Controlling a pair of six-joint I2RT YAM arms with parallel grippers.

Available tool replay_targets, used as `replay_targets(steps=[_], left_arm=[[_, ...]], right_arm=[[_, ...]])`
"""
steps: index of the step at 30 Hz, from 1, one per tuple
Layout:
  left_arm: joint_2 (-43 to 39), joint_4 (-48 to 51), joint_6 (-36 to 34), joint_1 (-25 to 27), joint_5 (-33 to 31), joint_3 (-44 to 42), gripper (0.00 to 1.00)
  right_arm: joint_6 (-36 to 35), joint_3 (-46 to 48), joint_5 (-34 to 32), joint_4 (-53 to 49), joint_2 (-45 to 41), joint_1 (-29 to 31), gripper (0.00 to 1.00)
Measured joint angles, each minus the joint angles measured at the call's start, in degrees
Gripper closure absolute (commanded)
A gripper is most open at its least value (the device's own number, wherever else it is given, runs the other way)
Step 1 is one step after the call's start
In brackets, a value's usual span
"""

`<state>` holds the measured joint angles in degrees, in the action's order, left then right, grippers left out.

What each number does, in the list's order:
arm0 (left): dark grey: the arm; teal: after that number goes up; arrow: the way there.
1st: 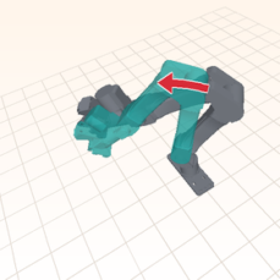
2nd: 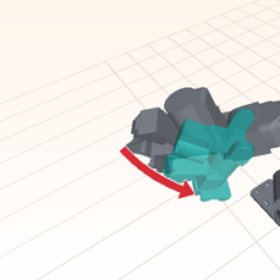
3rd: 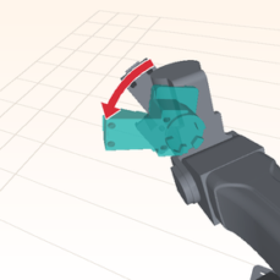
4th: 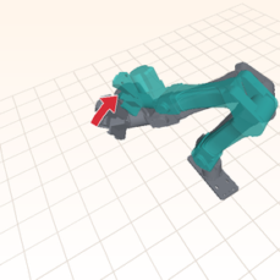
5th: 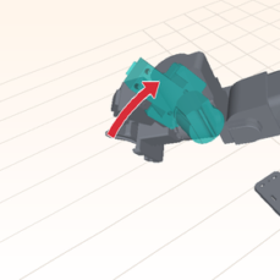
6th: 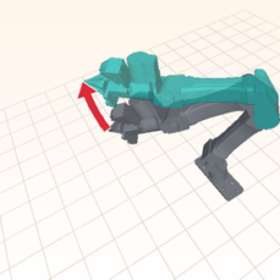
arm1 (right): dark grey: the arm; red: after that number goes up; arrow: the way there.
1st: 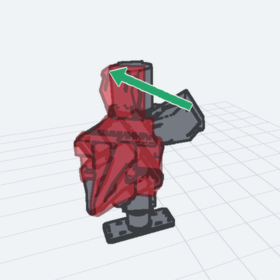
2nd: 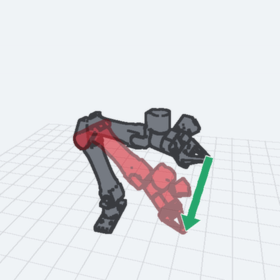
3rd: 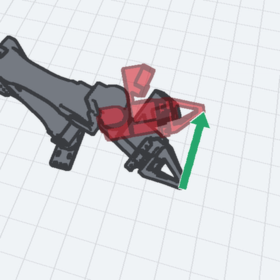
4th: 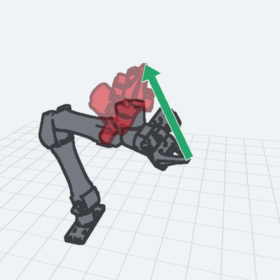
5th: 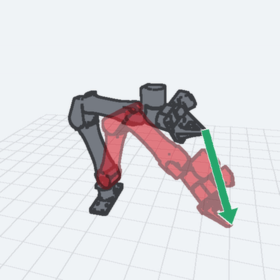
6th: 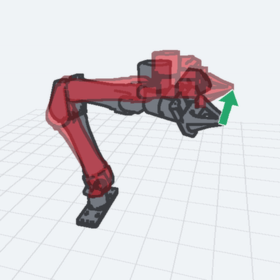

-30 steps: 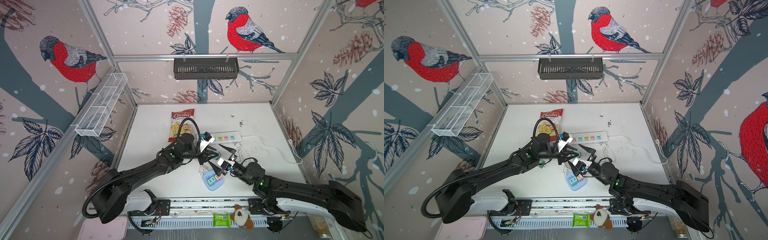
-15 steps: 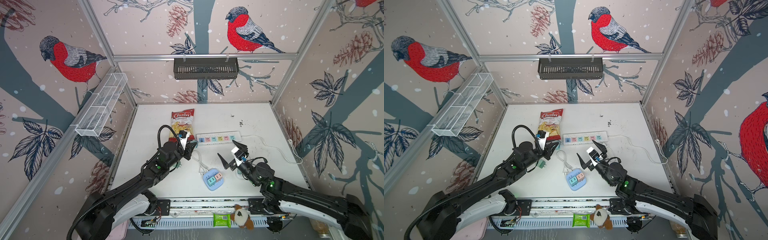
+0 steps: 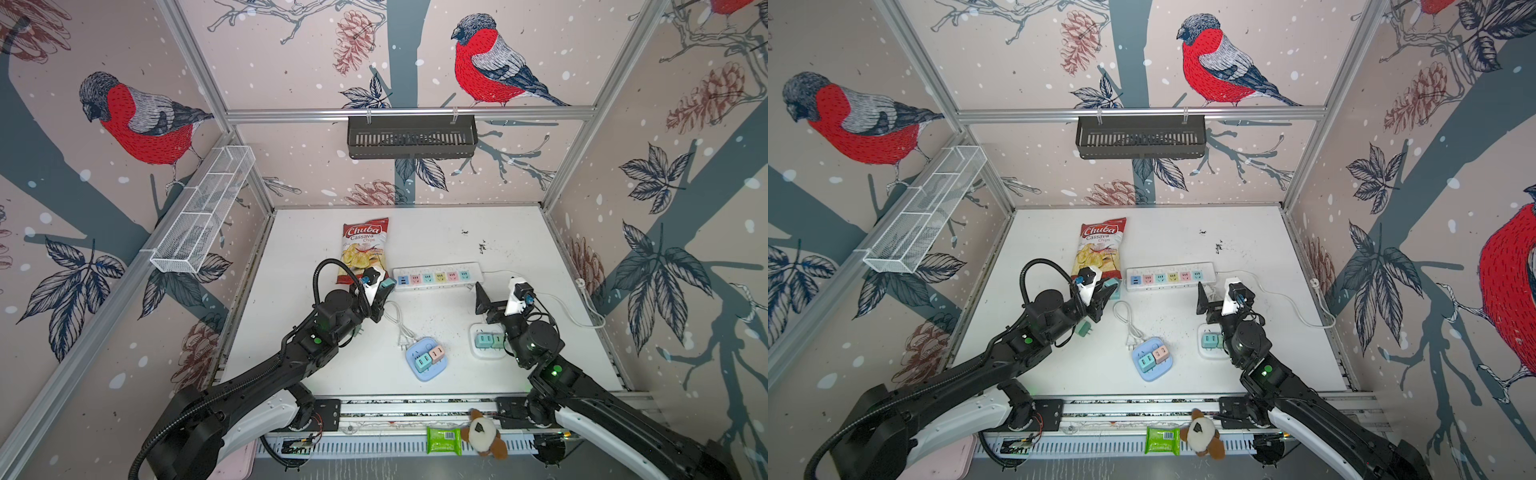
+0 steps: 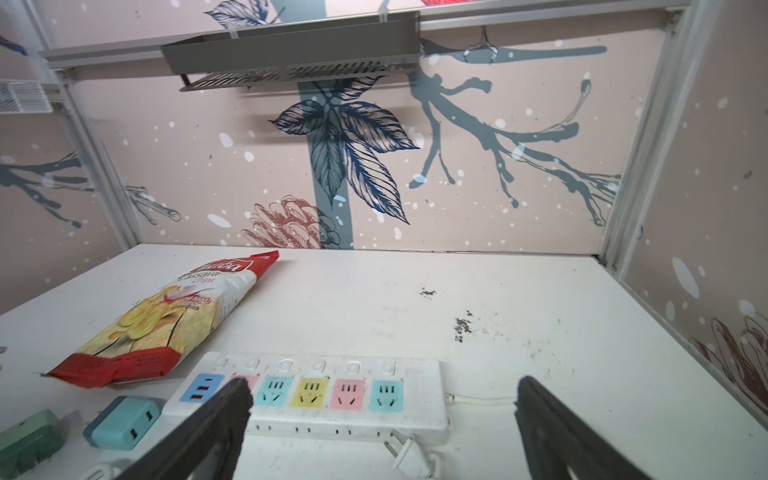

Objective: Insert the plug
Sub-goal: 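Open the right gripper and withdraw it while the left gripper holds the charger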

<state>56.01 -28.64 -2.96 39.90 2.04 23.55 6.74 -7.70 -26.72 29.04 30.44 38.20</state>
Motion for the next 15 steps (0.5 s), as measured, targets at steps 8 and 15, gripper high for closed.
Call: replay_targets(steps=[8, 15], left_arm=[[6.12, -0.46, -5.14, 0.02, -2.1, 9.81, 1.0], [13.77, 2.71, -13.22, 0.0, 3.04, 22.12, 1.0]], right_arm=[[10.1, 2.91, 4.22, 1.33, 3.63, -12.9, 0.0], [14.75, 2.64, 8.15, 3.76, 11.96, -18.75, 0.01]])
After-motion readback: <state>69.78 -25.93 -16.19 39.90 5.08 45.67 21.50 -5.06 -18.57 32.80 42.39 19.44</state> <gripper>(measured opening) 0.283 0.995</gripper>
